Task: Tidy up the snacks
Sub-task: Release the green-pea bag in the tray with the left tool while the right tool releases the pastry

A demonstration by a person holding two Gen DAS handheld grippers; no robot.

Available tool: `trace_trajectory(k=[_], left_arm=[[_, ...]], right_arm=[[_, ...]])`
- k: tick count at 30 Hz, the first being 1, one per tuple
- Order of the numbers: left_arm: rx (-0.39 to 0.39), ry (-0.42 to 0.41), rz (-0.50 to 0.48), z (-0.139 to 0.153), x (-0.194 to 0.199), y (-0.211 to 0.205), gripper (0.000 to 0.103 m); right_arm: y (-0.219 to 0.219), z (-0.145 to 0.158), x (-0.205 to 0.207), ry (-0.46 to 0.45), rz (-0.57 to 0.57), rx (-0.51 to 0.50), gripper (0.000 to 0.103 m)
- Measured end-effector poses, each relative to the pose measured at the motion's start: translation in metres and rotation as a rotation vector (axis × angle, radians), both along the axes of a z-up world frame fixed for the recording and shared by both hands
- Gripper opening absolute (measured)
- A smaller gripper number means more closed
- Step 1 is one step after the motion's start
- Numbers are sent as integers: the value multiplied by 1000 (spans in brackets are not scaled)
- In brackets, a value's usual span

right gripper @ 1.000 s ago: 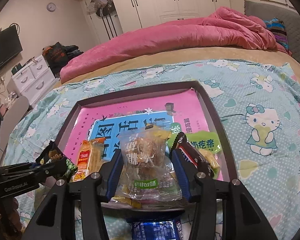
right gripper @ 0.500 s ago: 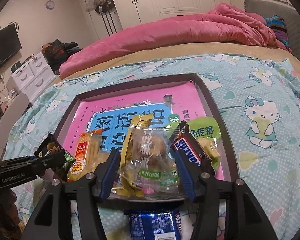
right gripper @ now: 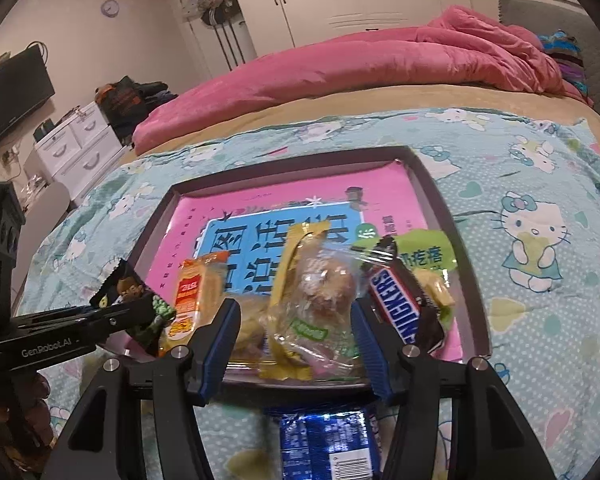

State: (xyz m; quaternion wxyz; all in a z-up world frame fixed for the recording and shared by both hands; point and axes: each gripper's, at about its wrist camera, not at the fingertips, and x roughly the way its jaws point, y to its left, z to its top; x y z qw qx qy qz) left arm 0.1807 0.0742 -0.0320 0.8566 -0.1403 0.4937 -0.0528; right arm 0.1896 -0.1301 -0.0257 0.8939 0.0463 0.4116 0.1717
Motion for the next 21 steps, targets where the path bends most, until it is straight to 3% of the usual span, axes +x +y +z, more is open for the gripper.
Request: trace_trajectory(k=[9, 21], left_arm=[[0, 3, -9, 1, -1, -3, 31], [-8, 0, -16, 4, -4, -5, 45]], right_arm=[[3, 0, -1, 5, 12, -1, 57], [5, 3, -2, 0, 12, -1, 57]])
